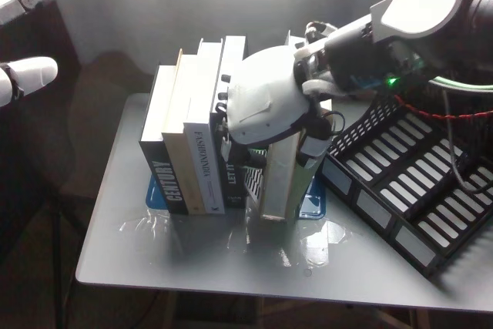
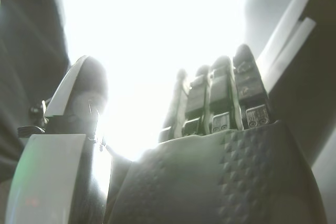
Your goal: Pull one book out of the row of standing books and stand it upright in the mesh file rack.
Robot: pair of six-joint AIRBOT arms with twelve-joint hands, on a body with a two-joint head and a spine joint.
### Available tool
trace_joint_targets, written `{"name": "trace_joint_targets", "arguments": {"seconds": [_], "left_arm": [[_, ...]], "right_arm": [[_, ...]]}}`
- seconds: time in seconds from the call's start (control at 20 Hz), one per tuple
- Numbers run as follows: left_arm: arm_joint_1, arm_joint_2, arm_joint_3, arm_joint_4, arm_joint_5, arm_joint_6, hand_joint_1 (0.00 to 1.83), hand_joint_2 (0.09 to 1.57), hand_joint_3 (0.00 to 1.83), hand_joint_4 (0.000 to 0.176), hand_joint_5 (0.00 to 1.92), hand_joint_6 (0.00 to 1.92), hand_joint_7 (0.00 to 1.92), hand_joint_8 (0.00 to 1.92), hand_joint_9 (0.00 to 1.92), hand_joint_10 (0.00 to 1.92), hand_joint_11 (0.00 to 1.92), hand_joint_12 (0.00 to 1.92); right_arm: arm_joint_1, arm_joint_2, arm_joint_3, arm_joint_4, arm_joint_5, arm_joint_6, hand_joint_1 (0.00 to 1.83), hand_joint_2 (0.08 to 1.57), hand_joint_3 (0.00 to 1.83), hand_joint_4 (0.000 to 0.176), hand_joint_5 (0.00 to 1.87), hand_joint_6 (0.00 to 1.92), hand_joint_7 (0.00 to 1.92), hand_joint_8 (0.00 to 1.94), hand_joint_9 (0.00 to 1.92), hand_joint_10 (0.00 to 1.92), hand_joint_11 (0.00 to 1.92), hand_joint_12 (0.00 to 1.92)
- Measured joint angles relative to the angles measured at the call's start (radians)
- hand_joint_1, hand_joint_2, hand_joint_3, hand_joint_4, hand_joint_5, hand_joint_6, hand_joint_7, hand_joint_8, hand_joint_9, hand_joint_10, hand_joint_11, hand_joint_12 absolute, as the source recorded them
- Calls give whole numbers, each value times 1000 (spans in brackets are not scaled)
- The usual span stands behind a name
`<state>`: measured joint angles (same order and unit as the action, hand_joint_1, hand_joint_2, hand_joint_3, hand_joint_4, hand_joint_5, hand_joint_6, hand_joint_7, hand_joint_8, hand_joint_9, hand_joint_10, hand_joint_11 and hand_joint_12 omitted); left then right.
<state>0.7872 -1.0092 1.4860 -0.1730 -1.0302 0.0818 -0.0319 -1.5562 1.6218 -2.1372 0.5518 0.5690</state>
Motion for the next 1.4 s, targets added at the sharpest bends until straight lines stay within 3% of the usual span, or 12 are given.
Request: {"name": "trace_joint_targets", "arguments": {"seconds": [0.15, 0.2, 0.25, 0.3, 0.5, 0.6, 0.7, 1.15, 1.2, 1.25, 1.3, 1.4], "left_arm": [[-2, 0, -4, 7, 6, 0, 560, 1347, 0, 12, 80, 0, 0, 0, 0, 0, 0, 0], [-2, 0, -4, 8, 7, 0, 547, 1346, 0, 15, 69, 0, 0, 0, 0, 0, 0, 0], [-2, 0, -4, 8, 8, 0, 566, 1346, 0, 11, 72, 2, 0, 0, 0, 0, 0, 0], [-2, 0, -4, 8, 8, 0, 571, 1346, 0, 10, 72, 2, 0, 0, 0, 0, 0, 0], [-18, 0, -4, 21, 14, 0, 572, 1346, 0, 10, 73, 2, 0, 0, 0, 0, 0, 0], [-25, -1, -4, 27, 16, 0, 609, 1342, 0, 0, 86, 6, 0, 0, 0, 0, 0, 0], [-29, -1, -4, 29, 21, 0, 608, 1333, 0, 1, 88, 7, 0, 0, 0, 0, 0, 0], [-48, -5, -4, 43, 29, 0, 609, 1332, 0, 2, 89, 5, 0, 0, 0, 0, 0, 0], [-49, -6, -4, 45, 29, 0, 568, 1351, 4, 31, 71, 3, 0, 0, 0, 0, 0, 0], [-50, -6, -4, 47, 32, 0, 559, 1356, 6, 37, 67, 2, 0, 0, 0, 0, 0, 0], [-54, -10, -4, 47, 34, 0, 558, 1352, 3, 32, 75, 5, 0, 0, 0, 0, 0, 0], [-68, -12, -4, 65, 53, 0, 551, 1347, 1, 36, 79, 7, 0, 0, 0, 0, 0, 0]], "right_arm": [[23, 31, -2, 51, 27, 3, 1357, 1185, 0, 0, 773, 1156, 798, 1234, 867, 1455, 835, 1736], [29, 39, -2, 60, 34, 3, 1176, 1182, 0, 0, 838, 1193, 1145, 1796, 1354, 1828, 1420, 1884], [40, 45, -2, 67, 39, 3, 1309, 1204, 3, 0, 783, 1242, 797, 1384, 928, 1585, 919, 1816], [51, 53, -2, 71, 45, 4, 1342, 1210, 1, 0, 772, 1248, 716, 1278, 827, 1522, 759, 1812], [80, 74, -2, 77, 55, 34, 1343, 1210, 1, 0, 771, 1248, 712, 1274, 823, 1519, 751, 1813], [102, 89, -2, 76, 68, 58, 1347, 1207, 0, 0, 710, 1296, 794, 1291, 808, 1455, 684, 1722], [116, 103, -2, 84, 75, 63, 1353, 1191, 0, 0, 741, 1295, 838, 1191, 827, 1412, 620, 1689], [192, 182, -21, 150, 81, 69, 1354, 1188, 0, 0, 745, 1291, 842, 1182, 831, 1406, 619, 1684], [203, 193, -26, 151, 77, 69, 1360, 1178, 0, 0, 774, 1157, 879, 1181, 826, 1458, 486, 1764], [212, 206, -32, 152, 76, 71, 1361, 1177, 0, 0, 780, 1128, 886, 1180, 824, 1468, 458, 1781], [229, 225, -40, 154, 71, 72, 1356, 1181, 0, 0, 799, 1131, 886, 1200, 772, 1498, 373, 1877], [261, 260, -55, 161, 43, 76, 1356, 1185, 1, 0, 791, 1134, 878, 1195, 765, 1537, 403, 1919]]}}
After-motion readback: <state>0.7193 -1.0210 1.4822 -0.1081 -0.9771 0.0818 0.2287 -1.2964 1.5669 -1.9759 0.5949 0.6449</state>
